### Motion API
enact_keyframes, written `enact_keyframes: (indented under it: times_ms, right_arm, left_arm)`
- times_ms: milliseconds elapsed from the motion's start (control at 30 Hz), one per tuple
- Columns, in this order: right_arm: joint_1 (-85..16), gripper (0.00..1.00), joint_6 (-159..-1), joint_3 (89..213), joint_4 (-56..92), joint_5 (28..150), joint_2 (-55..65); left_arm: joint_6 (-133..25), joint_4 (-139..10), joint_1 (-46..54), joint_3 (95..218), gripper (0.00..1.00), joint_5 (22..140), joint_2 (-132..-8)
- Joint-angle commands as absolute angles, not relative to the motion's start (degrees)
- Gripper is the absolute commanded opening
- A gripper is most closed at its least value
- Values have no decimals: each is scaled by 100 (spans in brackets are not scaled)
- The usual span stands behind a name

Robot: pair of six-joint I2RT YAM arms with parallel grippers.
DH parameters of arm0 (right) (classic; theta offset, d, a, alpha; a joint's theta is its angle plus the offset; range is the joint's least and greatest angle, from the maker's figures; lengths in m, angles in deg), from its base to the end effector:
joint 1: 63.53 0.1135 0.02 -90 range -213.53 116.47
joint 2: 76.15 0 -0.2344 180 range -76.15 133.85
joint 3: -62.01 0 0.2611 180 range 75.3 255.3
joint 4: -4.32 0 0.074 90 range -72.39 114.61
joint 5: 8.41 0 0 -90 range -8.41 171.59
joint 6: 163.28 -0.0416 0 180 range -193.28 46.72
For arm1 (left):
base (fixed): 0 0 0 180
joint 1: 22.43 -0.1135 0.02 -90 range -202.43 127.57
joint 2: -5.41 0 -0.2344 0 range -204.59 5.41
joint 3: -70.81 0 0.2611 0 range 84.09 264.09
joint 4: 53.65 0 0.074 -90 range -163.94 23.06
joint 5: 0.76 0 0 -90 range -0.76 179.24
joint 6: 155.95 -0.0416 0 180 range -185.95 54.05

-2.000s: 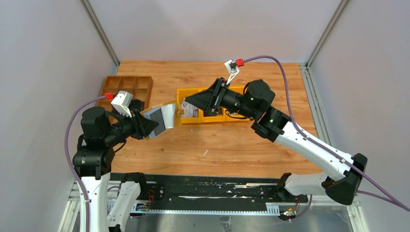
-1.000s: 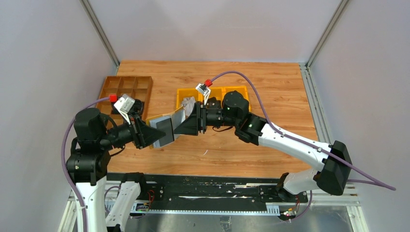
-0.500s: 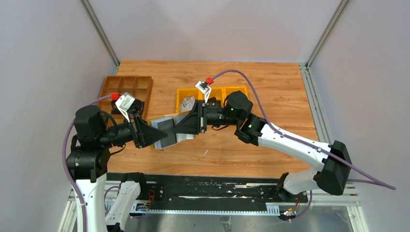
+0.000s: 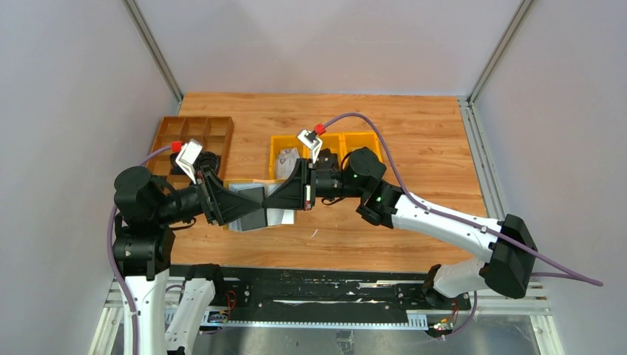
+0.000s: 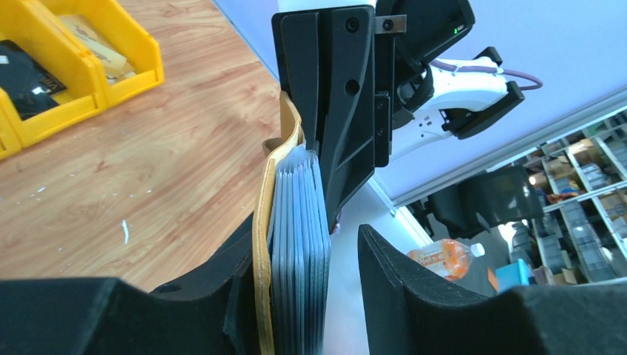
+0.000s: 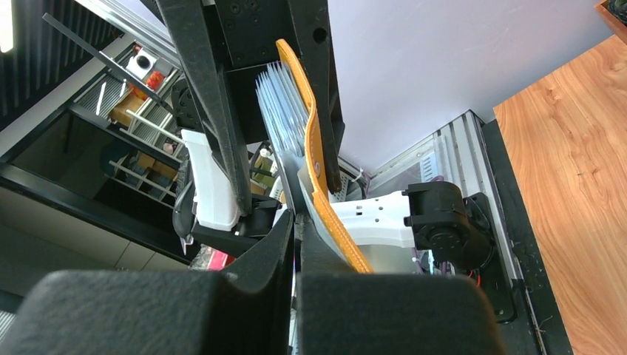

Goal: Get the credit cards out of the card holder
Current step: Remove the credit card from the card holder.

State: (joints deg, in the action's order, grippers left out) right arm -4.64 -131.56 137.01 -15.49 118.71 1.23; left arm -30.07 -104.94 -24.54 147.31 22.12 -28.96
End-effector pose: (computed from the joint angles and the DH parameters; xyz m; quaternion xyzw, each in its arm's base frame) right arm 0.1500 0.2971 0.3635 -0.2596 0.5596 0.7503 0.2375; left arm 0.1105 -0.0343 0.4066 0.1324 0.7165 -0.5596 0.3948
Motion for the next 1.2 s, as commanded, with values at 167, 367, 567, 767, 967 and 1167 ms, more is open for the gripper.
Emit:
enact_keyframes:
  times_ms: [167,367,567,767,967,1167]
  right_arm:
    - [-491,0,-13349,13361,-1919,11606,-95]
    - [-595,0,-13415,13171,-1978,11469,-287]
    - [-596,0,-13432,13094,-1979,11401,-442]
    - [-595,0,-13438,12987,-1976,11381,-540]
    - [-595,0,-13515,13028,-2114,11383,-452]
    - [-596,0,-13547,13100,-2169,11288,-432]
  left_arm:
    - [-2097,-9499,-2430,14649,41,1496,-2825]
    - [-2034,-9426,-2433,14688,29,1445,-2825]
    - [-1966,-9366,-2431,14740,29,1426,-2843]
    - [-1892,-9306,-2433,14777,34,1393,-2852]
    - [-1892,-9306,-2433,14744,36,1367,-2834]
    - [-1910,-9318,-2430,14688,32,1310,-2807]
